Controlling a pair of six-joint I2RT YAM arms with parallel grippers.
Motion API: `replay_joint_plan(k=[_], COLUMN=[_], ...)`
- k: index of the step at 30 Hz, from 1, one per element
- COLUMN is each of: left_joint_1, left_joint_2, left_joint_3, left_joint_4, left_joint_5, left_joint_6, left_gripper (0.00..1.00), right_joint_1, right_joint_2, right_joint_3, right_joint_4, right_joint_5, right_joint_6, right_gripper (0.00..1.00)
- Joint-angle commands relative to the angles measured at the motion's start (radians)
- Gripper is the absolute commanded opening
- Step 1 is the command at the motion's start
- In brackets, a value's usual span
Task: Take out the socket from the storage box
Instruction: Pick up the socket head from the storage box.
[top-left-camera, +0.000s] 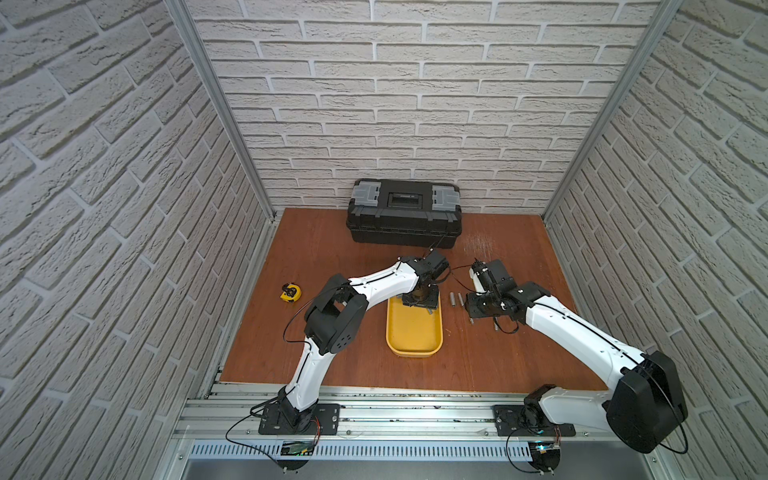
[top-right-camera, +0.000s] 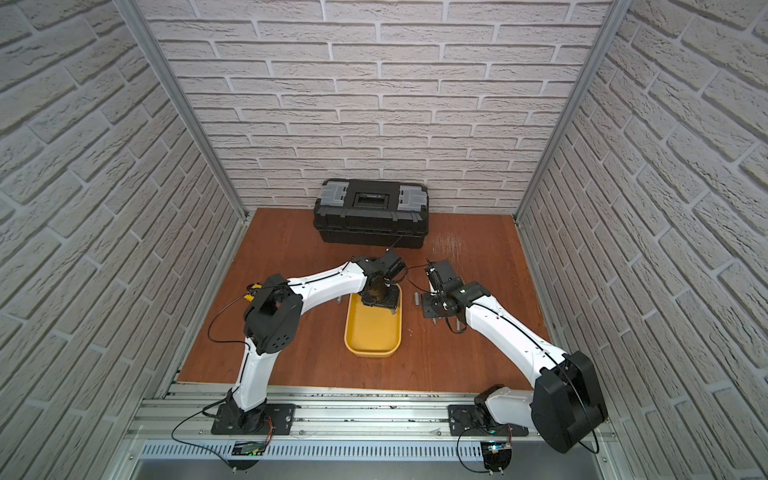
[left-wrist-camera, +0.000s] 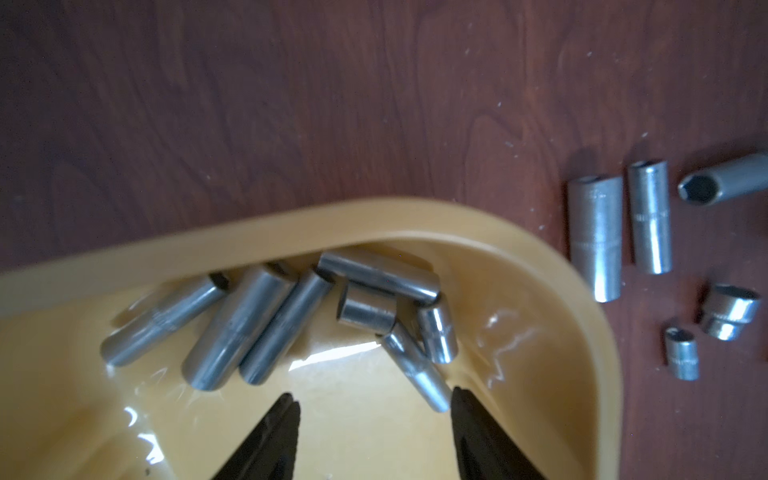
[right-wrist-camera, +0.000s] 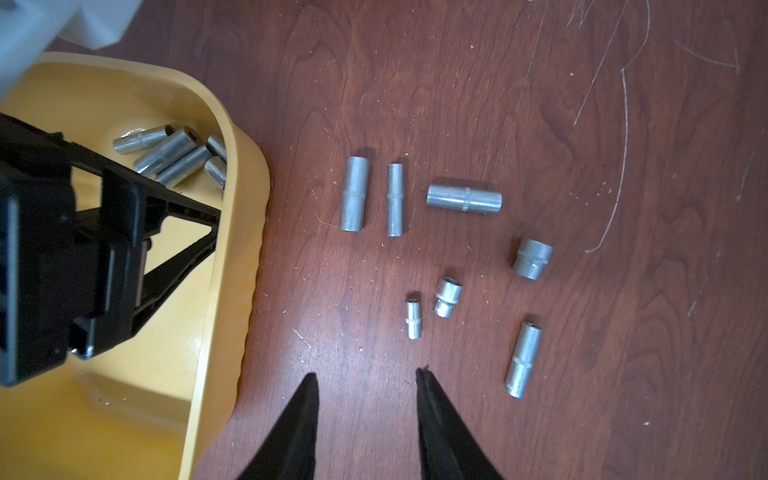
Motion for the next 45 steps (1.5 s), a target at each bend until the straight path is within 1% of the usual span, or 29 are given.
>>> replay_joint_plan(k=[1,5,11,15,18,28,32,37,42,45], left_joint_1=[-0.005,-0.005,-0.005,-0.005,-0.005,-0.005,-0.005,-0.005,0.003,0.029], left_joint_2=[0.036,0.052,0.072,0.083,0.082,0.061,0.029,-0.021,-0.137,-0.232], left_joint_3=[0.02,0.017,0.017,0.013,-0.002,-0.067,-0.074,-0.048,-0.037,-0.064], left_joint_4=[-0.015,-0.021,-0.023,-0.034,-0.039,-0.027,-0.021,-0.031,-0.033,-0.031], left_joint_5=[0.024,0.022,0.02,0.01,0.001,-0.032,-0.05,-0.055,-0.076,-0.1], left_joint_6=[0.008,0.009,0.017,0.026,0.034,0.027,0.023,0.025,0.02,0.011], left_gripper=[0.58,0.55,0.47,0.39,0.3,0.15,0.15,0.14,0.14,0.14], right_joint_1=[-0.004,-0.005,-0.005,-0.005,-0.005,-0.004,-0.005,-0.004,-0.004,-0.005], right_joint_2=[-0.011,-0.011,-0.009,-0.006,-0.004,0.012,0.011,0.01,0.01,0.012], right_joint_3=[-0.012,-0.013,-0.013,-0.013,-0.013,-0.013,-0.012,-0.012,-0.01,-0.01], right_joint_4=[0.013,0.014,0.012,0.012,0.012,0.015,0.014,0.012,0.008,0.007], right_joint_5=[0.002,0.003,0.003,0.003,0.003,-0.003,-0.003,-0.001,0.003,0.002], right_joint_6=[-0.003,-0.001,0.0,0.002,0.002,0.002,0.002,0.002,-0.003,-0.003], right_gripper=[0.4,0.4,0.41,0.4,0.4,0.4,0.4,0.4,0.4,0.4])
